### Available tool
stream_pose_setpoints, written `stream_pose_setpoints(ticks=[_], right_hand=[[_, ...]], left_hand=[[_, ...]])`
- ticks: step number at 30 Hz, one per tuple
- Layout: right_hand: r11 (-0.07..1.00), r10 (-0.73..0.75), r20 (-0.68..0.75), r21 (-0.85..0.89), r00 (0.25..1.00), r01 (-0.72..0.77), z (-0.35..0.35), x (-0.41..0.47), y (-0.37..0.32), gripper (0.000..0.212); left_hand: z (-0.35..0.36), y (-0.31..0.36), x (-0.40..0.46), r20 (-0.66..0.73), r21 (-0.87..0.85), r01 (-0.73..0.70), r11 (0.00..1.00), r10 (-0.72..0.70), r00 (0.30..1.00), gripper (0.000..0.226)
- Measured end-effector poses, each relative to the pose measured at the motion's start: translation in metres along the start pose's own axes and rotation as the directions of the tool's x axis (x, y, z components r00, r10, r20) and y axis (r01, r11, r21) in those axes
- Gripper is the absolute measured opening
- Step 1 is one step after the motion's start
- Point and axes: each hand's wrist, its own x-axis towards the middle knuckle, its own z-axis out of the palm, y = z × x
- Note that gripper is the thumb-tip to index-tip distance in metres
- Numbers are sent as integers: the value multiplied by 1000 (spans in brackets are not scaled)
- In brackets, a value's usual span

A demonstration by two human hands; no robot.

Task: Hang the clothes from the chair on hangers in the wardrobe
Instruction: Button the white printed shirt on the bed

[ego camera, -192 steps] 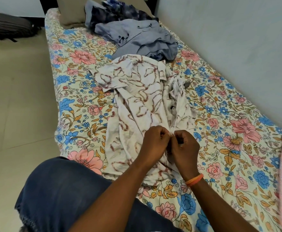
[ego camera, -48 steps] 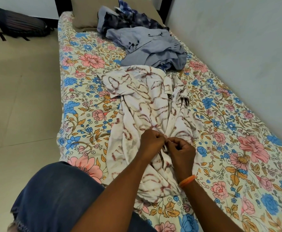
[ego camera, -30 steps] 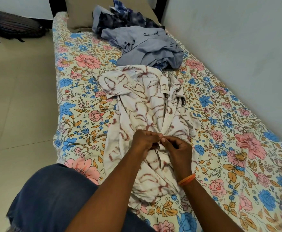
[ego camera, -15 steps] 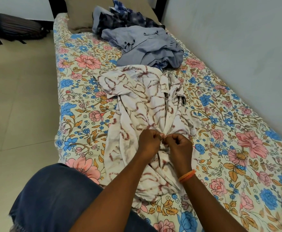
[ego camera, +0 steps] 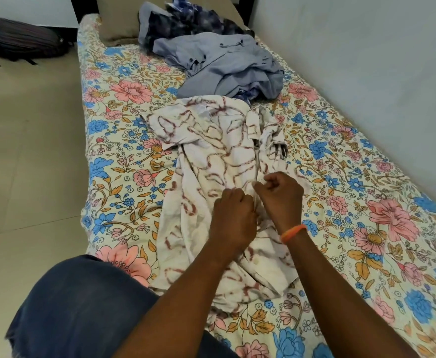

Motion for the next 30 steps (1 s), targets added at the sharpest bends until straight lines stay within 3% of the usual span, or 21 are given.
stream_pose_setpoints(ticks=[3, 5, 11, 15, 18, 21, 24, 26, 30], right_hand=[[986, 167, 89, 5, 982, -168, 14, 13, 9, 21], [976, 218, 39, 19, 975, -219, 19, 11, 16, 16], [965, 198, -149, 206, 969, -165, 25, -5, 37, 10], [947, 176, -159, 296, 971, -123, 27, -9, 42, 12], [941, 184, -157, 312, 970, -128, 28, -5, 46, 12], [921, 242, -188, 353, 952, -165, 31, -4, 49, 9], [920, 248, -245, 364, 937, -149, 33, -6, 49, 8], [906, 267, -248, 394, 931, -155, 35, -7, 50, 4], [825, 339, -193, 532, 921, -192, 34, -5, 54, 10]], left_hand=[[-3, -2, 12, 20, 22, -98, 995, 97, 995, 14], [-4, -3, 18, 75, -2, -56, 998, 56, 996, 15], [10, -17, 43, 41, -27, 119, 992, -118, 992, 33], [19, -15, 55, 85, 31, 199, 980, -201, 976, 39], [24, -7, 62, 57, -103, 285, 953, -281, 958, 33], [26, -12, 67, 78, -262, 415, 871, -410, 909, 7], [22, -24, 66, 106, -380, 495, 781, -495, 862, 10], [18, -27, 62, 85, -380, 463, 800, -469, 879, 15], [22, -27, 63, 86, -225, 281, 933, -269, 959, 29]])
